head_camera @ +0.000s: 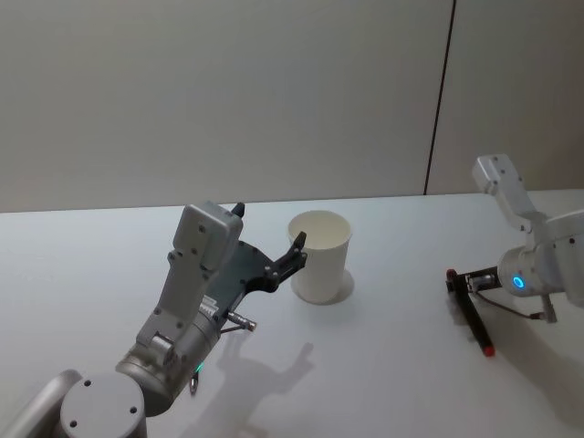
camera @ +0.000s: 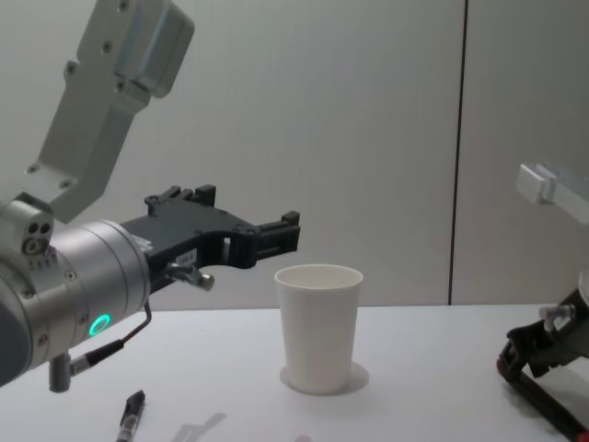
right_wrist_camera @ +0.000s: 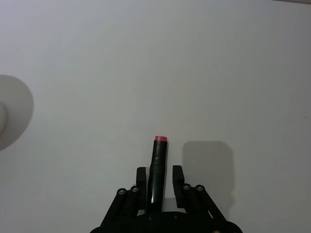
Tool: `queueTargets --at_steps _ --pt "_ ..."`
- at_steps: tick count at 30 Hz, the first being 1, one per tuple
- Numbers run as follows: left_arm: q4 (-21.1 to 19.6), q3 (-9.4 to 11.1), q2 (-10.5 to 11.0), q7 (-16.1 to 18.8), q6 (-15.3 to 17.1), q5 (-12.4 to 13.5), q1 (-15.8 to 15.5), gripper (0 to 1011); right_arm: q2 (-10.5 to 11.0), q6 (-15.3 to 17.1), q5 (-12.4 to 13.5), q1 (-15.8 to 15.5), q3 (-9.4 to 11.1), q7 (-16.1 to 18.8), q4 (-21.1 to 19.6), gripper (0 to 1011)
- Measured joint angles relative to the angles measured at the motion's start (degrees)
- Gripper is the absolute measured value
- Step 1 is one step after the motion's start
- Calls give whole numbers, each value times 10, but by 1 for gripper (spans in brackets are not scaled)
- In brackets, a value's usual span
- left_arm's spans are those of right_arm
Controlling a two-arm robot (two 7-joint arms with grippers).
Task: Place the pen into the pen holder.
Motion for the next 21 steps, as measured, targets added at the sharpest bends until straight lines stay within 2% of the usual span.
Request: queueTargets --at_steps 2,3,7,21 --pt "0 0 0 0 0 0 0 1000 0 -1 0 0 1 0 2 334" --pt "0 0 0 0 0 0 0 1000 0 -1 0 0 1 1 3 273" --pt "0 0 0 0 0 0 0 1000 0 -4 0 0 3 1 6 175" --pt "0 0 0 0 0 0 0 1000 1 -17 1 -4 7 3 8 157"
